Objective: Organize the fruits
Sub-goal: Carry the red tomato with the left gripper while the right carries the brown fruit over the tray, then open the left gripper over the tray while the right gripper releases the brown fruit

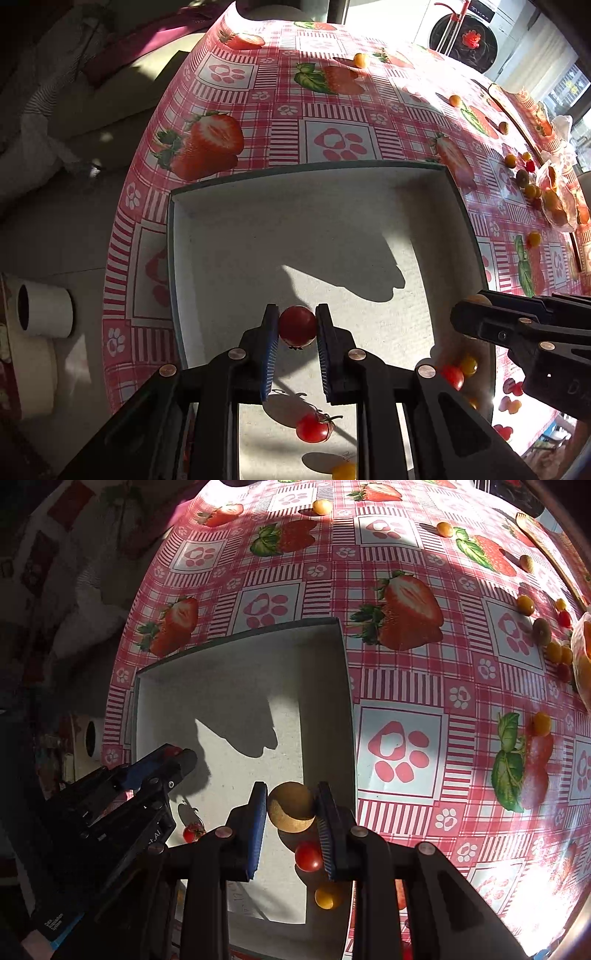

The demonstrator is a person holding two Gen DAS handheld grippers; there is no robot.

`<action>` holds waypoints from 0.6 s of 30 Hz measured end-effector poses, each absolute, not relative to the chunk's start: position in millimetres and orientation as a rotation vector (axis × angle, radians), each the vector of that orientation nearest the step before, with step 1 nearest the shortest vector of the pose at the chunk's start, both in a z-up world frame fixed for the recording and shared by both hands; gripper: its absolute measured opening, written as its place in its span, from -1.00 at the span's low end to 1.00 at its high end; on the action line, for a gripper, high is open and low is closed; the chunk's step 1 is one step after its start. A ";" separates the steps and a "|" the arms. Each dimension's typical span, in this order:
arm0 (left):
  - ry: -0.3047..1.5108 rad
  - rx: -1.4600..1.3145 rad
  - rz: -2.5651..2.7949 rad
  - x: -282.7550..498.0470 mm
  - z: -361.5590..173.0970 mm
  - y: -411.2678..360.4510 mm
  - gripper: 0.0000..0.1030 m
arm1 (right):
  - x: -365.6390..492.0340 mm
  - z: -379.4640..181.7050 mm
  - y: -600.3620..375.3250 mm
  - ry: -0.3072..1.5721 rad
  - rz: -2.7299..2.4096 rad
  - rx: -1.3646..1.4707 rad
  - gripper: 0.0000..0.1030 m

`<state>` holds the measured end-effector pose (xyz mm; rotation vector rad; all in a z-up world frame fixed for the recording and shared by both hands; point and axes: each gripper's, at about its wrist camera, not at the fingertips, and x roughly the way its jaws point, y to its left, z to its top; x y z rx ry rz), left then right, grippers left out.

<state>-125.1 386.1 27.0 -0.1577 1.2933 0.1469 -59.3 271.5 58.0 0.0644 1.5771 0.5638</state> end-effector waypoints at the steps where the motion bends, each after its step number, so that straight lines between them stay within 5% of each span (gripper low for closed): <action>1: 1.295 -0.157 0.148 -124.5 25.4 386.4 -0.59 | -57.2 55.1 274.0 1.581 0.560 0.065 -0.44; 18: 1.313 -0.097 0.146 -124.6 11.3 383.2 -0.58 | -44.6 19.7 301.3 1.611 0.506 0.017 -0.43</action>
